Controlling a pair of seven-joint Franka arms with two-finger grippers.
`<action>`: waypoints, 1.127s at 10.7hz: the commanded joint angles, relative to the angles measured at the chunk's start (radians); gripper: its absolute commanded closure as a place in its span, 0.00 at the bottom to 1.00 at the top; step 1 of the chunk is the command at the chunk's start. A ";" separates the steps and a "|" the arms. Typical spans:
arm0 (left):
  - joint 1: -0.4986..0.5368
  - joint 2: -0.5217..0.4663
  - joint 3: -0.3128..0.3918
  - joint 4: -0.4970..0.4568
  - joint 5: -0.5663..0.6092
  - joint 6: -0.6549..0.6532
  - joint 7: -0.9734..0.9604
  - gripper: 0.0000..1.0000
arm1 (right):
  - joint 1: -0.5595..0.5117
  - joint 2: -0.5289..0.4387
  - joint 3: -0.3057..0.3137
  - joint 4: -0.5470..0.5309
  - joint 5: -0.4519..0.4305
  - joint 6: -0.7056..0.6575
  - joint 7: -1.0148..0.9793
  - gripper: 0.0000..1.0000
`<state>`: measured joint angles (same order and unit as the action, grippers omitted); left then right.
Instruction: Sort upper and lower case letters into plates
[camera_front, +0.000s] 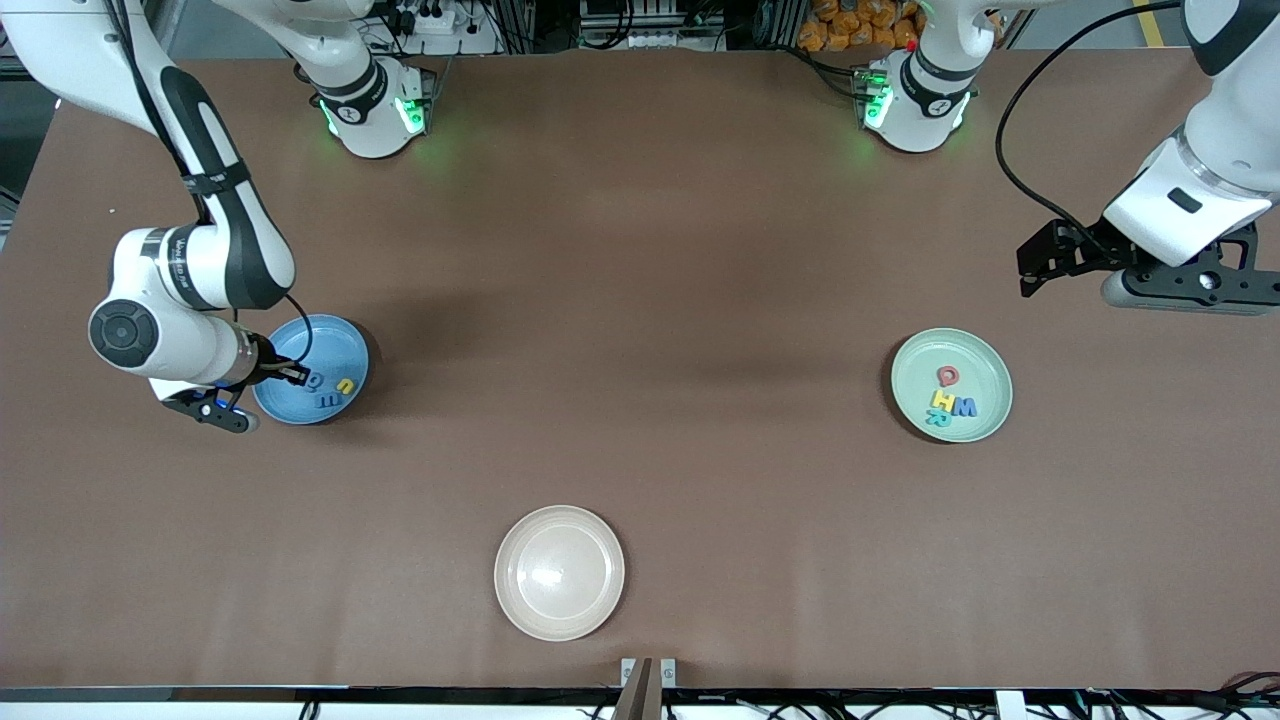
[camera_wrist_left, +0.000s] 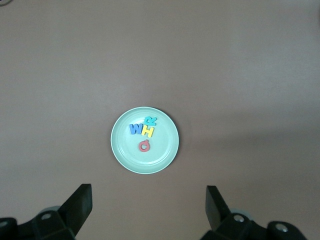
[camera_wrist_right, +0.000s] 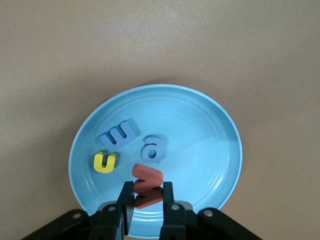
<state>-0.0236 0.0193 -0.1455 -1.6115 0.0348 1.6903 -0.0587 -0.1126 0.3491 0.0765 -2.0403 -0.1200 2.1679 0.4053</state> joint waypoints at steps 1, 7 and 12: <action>0.005 -0.012 0.000 -0.007 -0.018 -0.006 0.019 0.00 | -0.010 -0.007 0.005 -0.014 0.016 0.012 -0.017 0.02; 0.005 -0.010 0.000 -0.007 -0.018 -0.006 0.017 0.00 | -0.001 -0.038 0.042 0.274 0.016 -0.297 -0.046 0.00; 0.005 -0.015 0.001 -0.004 -0.022 -0.008 0.016 0.00 | -0.004 -0.062 0.042 0.527 0.017 -0.538 -0.230 0.00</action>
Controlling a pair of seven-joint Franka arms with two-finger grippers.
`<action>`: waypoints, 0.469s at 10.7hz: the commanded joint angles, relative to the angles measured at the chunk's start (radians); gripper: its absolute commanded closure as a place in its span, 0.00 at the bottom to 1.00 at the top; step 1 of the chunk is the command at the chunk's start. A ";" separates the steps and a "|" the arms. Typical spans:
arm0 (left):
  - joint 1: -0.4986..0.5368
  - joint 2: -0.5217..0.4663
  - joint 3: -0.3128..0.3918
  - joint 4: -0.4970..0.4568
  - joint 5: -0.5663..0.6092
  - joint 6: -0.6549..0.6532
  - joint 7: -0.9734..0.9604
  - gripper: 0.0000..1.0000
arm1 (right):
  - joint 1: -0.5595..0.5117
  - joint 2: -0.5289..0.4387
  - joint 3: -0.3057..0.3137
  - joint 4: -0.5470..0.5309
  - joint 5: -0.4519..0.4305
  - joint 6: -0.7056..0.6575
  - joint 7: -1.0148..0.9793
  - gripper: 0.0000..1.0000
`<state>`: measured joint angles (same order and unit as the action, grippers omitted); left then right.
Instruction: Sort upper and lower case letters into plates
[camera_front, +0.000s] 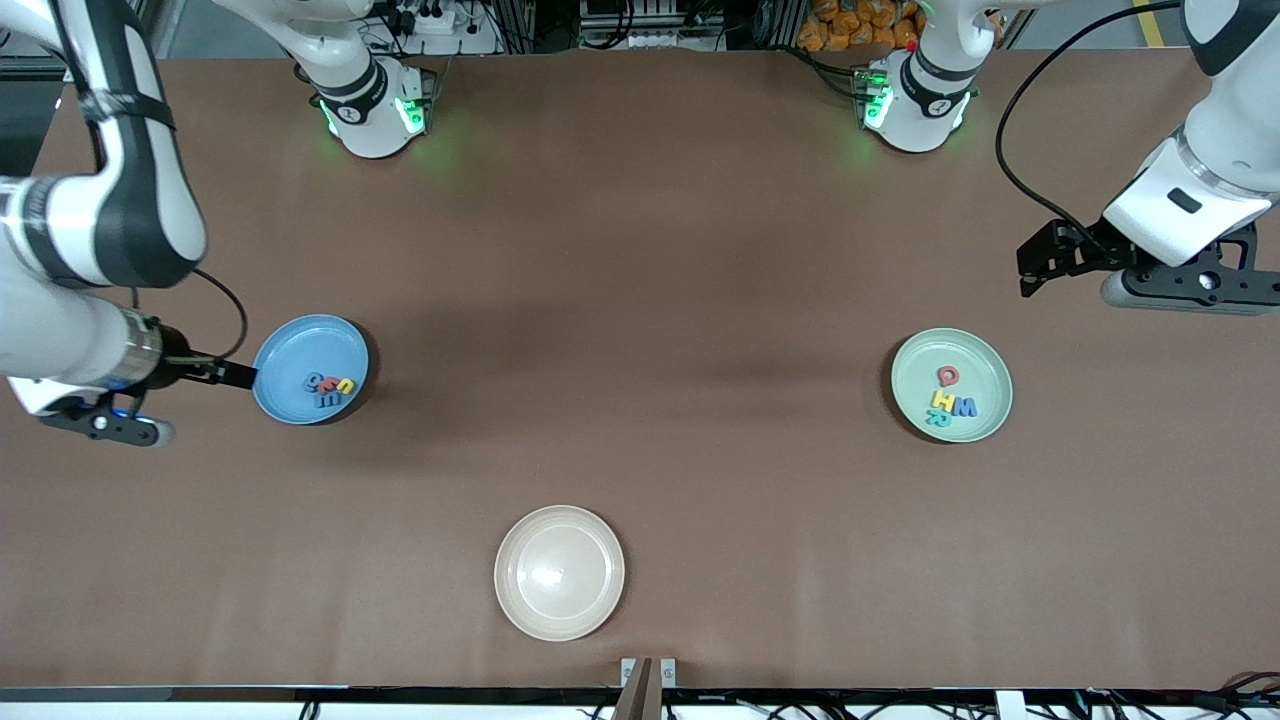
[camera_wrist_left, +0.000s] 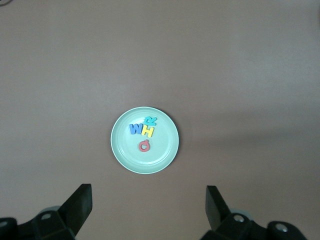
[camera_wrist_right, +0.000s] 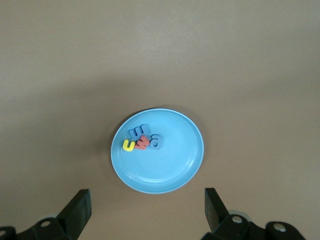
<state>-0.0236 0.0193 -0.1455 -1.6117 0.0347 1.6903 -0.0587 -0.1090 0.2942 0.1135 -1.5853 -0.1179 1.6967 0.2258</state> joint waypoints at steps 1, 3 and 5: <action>0.005 -0.016 0.001 -0.005 -0.021 -0.008 0.020 0.00 | -0.008 -0.038 0.005 0.082 0.015 -0.077 -0.063 0.00; 0.005 -0.015 0.001 -0.005 -0.021 -0.006 0.013 0.00 | -0.008 -0.087 0.005 0.084 0.017 -0.092 -0.071 0.00; 0.005 -0.012 0.000 -0.005 -0.019 -0.006 0.011 0.00 | -0.012 -0.144 -0.005 0.077 0.093 -0.117 -0.095 0.00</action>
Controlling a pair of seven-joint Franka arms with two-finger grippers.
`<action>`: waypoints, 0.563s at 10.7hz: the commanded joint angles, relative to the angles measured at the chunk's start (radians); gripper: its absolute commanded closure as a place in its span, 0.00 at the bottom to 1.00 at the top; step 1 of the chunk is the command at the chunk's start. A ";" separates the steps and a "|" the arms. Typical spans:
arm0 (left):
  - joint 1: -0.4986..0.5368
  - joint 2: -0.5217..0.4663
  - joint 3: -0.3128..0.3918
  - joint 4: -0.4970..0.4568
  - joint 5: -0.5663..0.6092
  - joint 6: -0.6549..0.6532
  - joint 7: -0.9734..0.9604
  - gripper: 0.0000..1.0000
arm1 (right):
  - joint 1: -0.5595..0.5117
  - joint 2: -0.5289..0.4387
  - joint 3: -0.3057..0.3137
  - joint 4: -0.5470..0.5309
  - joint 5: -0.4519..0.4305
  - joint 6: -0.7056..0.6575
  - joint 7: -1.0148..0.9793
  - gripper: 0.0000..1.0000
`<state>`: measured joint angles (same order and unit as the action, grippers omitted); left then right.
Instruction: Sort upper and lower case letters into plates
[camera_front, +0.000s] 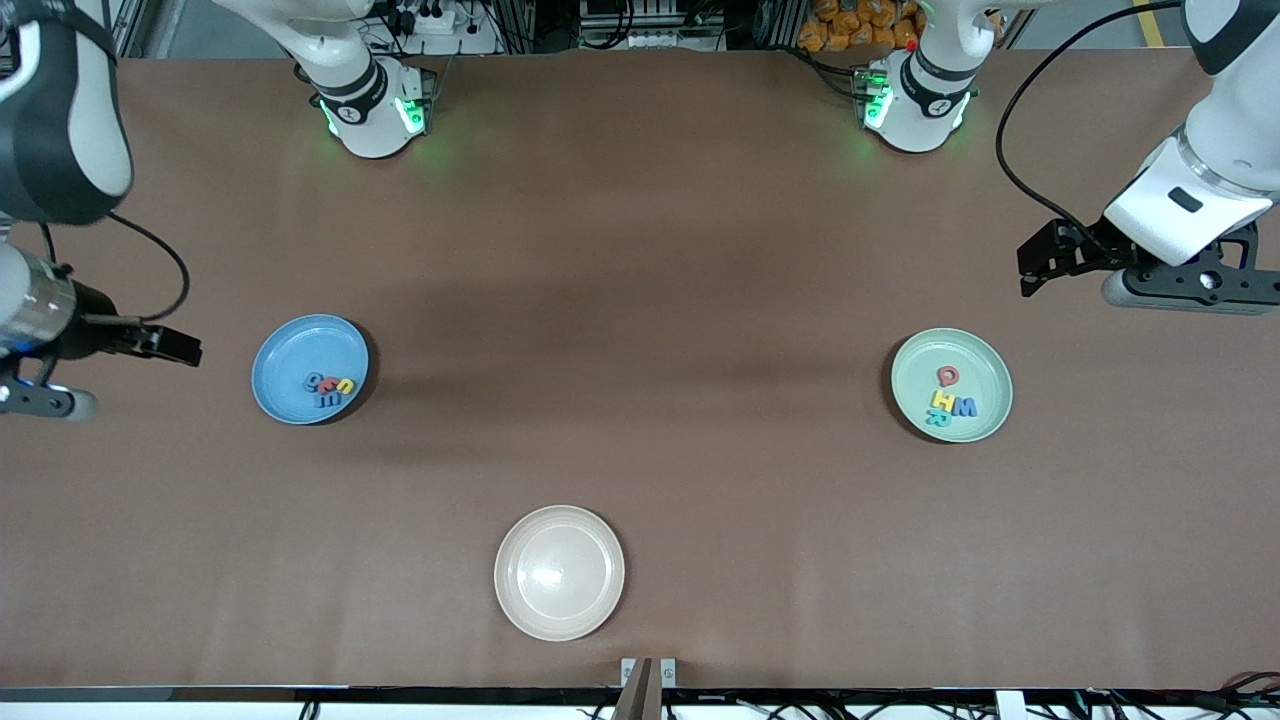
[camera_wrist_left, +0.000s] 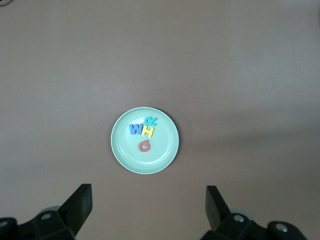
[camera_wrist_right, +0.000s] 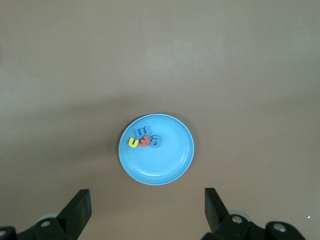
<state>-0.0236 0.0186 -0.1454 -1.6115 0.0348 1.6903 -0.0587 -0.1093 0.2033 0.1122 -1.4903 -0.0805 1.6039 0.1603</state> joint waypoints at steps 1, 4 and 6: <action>0.004 -0.011 0.000 -0.007 -0.019 -0.008 0.011 0.00 | -0.015 -0.074 -0.005 -0.021 0.060 -0.035 -0.033 0.00; 0.004 -0.011 -0.005 -0.008 -0.019 -0.006 0.011 0.00 | -0.018 -0.116 -0.006 -0.021 0.064 -0.073 -0.070 0.00; 0.005 -0.012 -0.003 -0.005 -0.021 -0.008 0.020 0.00 | -0.026 -0.111 -0.006 -0.019 0.064 -0.064 -0.080 0.00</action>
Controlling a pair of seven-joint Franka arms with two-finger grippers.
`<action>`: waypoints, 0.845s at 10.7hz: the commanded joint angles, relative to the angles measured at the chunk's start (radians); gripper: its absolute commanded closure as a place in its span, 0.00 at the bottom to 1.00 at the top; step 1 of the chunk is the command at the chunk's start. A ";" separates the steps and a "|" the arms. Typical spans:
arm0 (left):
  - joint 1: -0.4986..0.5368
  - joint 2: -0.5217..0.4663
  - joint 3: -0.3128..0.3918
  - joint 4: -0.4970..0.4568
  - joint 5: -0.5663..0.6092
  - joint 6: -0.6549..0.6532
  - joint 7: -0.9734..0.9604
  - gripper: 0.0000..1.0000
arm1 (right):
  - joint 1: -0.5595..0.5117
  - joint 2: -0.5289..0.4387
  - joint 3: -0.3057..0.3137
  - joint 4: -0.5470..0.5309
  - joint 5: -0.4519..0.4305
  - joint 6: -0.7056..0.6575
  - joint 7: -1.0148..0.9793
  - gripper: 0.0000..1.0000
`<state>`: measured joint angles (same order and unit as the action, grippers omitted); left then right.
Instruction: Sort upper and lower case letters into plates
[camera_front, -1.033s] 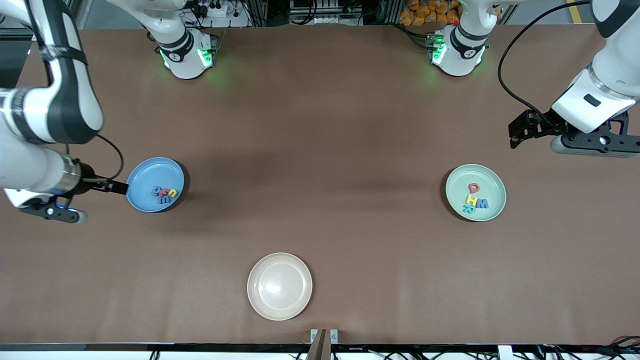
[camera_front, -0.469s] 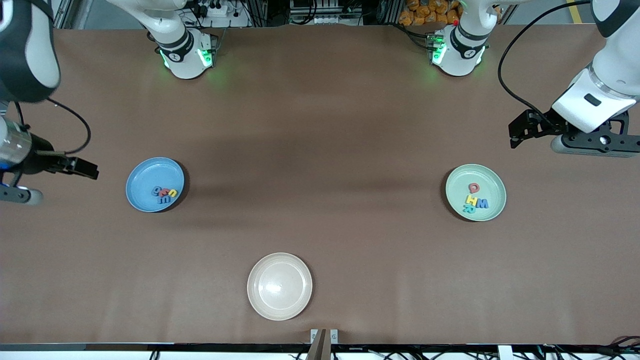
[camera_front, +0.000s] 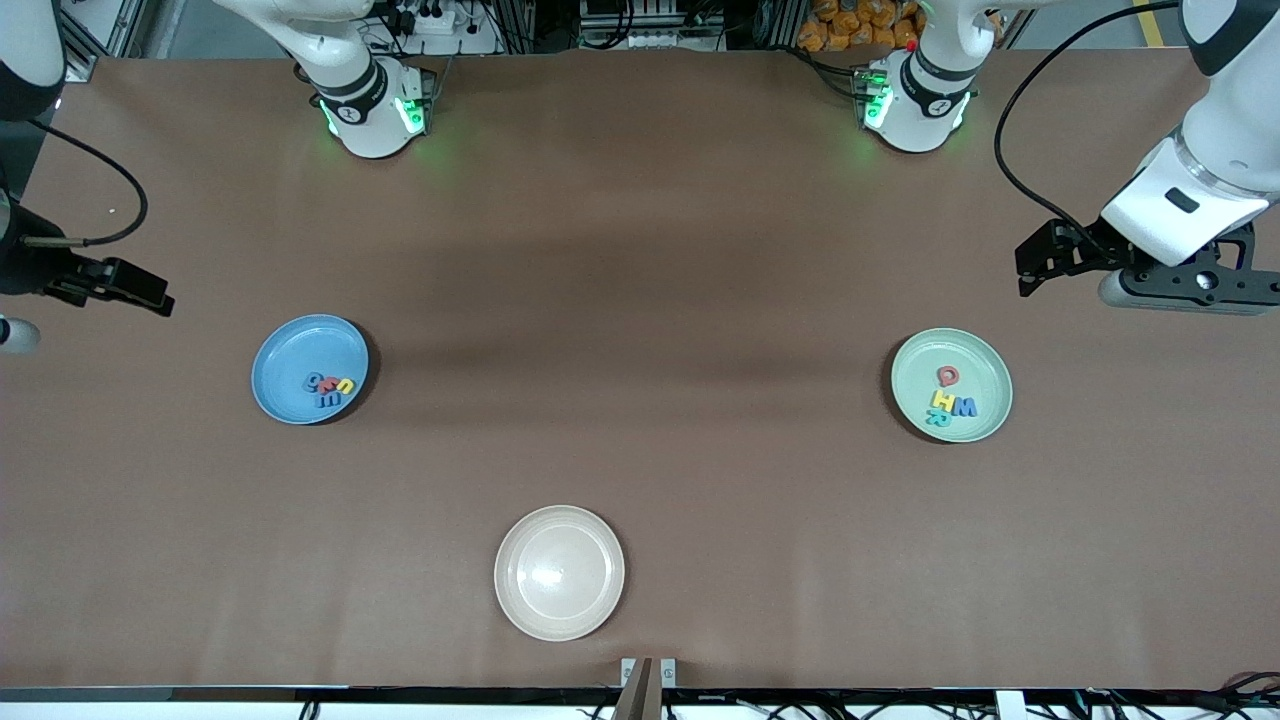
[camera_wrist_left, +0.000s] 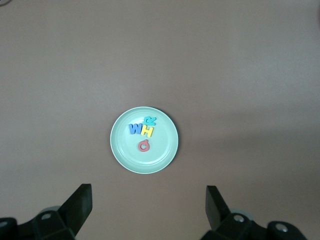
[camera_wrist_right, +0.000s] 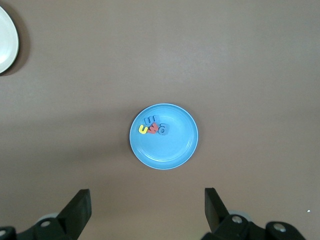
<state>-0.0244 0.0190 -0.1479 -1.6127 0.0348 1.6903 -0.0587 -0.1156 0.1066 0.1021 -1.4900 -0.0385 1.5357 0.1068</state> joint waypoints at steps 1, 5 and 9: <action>0.006 -0.014 0.002 -0.004 -0.021 -0.008 0.022 0.00 | -0.019 -0.013 0.004 -0.018 0.020 0.006 -0.029 0.00; 0.008 -0.017 0.002 -0.004 -0.021 -0.008 0.023 0.00 | -0.032 -0.019 0.005 -0.016 0.020 -0.002 -0.030 0.00; 0.008 -0.019 0.004 0.005 -0.019 -0.008 0.023 0.00 | 0.080 -0.048 -0.100 -0.032 0.020 -0.020 -0.030 0.00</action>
<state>-0.0237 0.0172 -0.1460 -1.6102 0.0348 1.6903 -0.0587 -0.0823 0.1000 0.0516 -1.4923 -0.0375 1.5250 0.0903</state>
